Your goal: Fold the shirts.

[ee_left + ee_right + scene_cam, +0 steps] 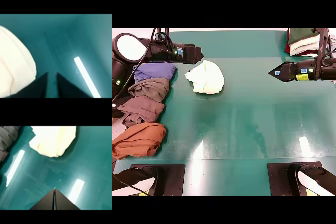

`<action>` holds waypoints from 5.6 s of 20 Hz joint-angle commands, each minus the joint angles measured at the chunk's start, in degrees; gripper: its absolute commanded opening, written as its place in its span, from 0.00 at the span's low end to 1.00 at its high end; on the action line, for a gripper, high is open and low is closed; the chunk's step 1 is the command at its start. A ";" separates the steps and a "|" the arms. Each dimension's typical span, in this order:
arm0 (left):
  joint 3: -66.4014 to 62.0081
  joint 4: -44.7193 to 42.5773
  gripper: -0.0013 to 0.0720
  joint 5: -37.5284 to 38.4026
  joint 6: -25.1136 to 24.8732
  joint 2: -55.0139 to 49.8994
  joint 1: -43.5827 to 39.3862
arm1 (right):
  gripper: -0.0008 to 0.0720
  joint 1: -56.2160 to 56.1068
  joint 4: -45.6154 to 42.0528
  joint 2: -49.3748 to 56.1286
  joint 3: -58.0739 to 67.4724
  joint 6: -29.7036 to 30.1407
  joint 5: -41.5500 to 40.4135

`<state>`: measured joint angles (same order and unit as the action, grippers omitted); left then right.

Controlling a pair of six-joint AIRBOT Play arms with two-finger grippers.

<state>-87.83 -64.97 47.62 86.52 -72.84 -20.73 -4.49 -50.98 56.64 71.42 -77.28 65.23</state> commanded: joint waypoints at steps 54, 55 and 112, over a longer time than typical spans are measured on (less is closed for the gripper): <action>22.21 6.75 0.89 9.01 -0.57 -11.72 8.94 | 0.04 0.04 0.35 -2.10 28.48 -0.07 4.68; 24.61 10.62 0.89 7.19 -2.32 -12.59 8.94 | 0.04 0.04 0.33 -2.10 28.48 -0.04 4.70; -15.98 6.67 0.05 6.95 -11.82 23.45 20.02 | 0.04 7.48 -25.57 -19.30 7.93 -10.67 8.90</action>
<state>-98.24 -58.22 53.84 76.38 -55.44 -1.28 -3.40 -73.41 42.72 71.00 -88.09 70.11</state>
